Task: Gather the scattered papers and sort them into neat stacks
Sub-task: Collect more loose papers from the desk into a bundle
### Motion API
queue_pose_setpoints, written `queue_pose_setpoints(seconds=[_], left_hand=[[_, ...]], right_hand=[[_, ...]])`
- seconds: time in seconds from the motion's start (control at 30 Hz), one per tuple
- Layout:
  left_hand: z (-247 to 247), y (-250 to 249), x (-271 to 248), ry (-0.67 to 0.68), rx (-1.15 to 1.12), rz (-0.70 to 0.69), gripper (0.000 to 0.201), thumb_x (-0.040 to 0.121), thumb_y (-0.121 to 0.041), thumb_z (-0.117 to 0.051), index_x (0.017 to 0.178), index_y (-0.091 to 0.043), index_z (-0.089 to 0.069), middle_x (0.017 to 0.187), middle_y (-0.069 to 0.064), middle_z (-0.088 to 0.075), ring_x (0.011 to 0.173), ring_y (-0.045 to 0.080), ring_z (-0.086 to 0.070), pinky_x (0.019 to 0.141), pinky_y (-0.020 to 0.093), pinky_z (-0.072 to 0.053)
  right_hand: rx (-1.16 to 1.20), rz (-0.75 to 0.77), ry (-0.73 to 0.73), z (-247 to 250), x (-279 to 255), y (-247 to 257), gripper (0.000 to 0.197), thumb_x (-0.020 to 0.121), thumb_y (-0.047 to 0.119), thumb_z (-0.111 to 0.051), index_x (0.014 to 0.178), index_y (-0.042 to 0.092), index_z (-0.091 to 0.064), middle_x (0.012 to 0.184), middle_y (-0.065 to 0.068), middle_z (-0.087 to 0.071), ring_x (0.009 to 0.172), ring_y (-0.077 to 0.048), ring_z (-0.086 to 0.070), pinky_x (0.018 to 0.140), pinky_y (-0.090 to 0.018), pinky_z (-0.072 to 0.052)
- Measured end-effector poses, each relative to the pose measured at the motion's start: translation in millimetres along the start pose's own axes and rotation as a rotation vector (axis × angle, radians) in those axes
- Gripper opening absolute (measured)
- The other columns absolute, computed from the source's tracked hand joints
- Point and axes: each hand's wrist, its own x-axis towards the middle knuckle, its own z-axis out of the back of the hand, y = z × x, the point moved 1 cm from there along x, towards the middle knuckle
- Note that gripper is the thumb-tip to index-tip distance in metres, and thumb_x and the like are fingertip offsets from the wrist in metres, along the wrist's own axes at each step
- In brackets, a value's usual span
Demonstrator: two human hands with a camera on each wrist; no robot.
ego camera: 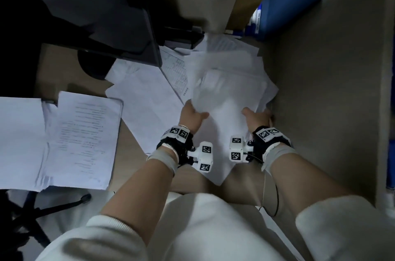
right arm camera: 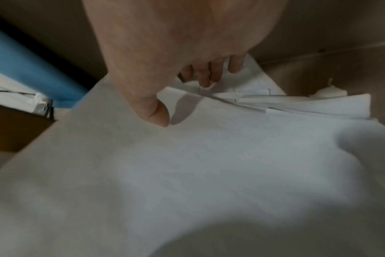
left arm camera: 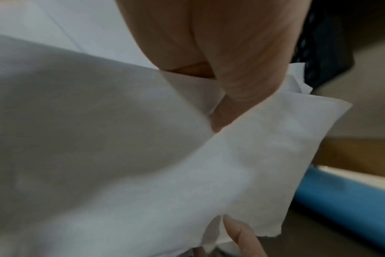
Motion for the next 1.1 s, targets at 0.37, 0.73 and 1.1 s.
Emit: queue_pose_setpoints(seconds=[0.37, 0.73, 1.1], left_hand=[[146, 74, -1, -0.292, -0.055, 0.289, 0.028, 0.084, -0.022, -0.062, 0.108, -0.007, -0.065, 0.118, 0.017, -0.064, 0.100, 0.030, -0.060, 0.085, 0.034, -0.051], [144, 129, 67, -0.208, -0.055, 0.268, 0.078, 0.042, -0.056, -0.075, 0.112, -0.021, -0.068, 0.110, 0.008, -0.071, 0.106, 0.036, -0.064, 0.094, 0.053, -0.055], [112, 47, 16, -0.012, -0.095, 0.020, 0.075, 0.085, -0.010, -0.074, 0.149, -0.019, -0.037, 0.137, -0.002, -0.046, 0.123, 0.019, -0.050, 0.101, 0.036, -0.045]], right_hand=[[-0.315, 0.318, 0.281, -136, -78, 26, 0.046, 0.071, 0.043, -0.071, 0.111, 0.020, -0.063, 0.112, -0.006, -0.060, 0.110, -0.028, -0.054, 0.088, -0.035, -0.047], [-0.350, 0.115, 0.300, -160, -64, 10, 0.096, 0.046, 0.059, -0.076, 0.133, 0.026, -0.053, 0.114, 0.002, -0.068, 0.088, -0.025, -0.069, 0.079, -0.038, -0.057], [-0.075, 0.116, 0.171, -111, -74, 11, 0.043, 0.082, 0.020, -0.078, 0.119, 0.006, -0.062, 0.112, -0.006, -0.067, 0.095, -0.024, -0.062, 0.087, -0.030, -0.048]])
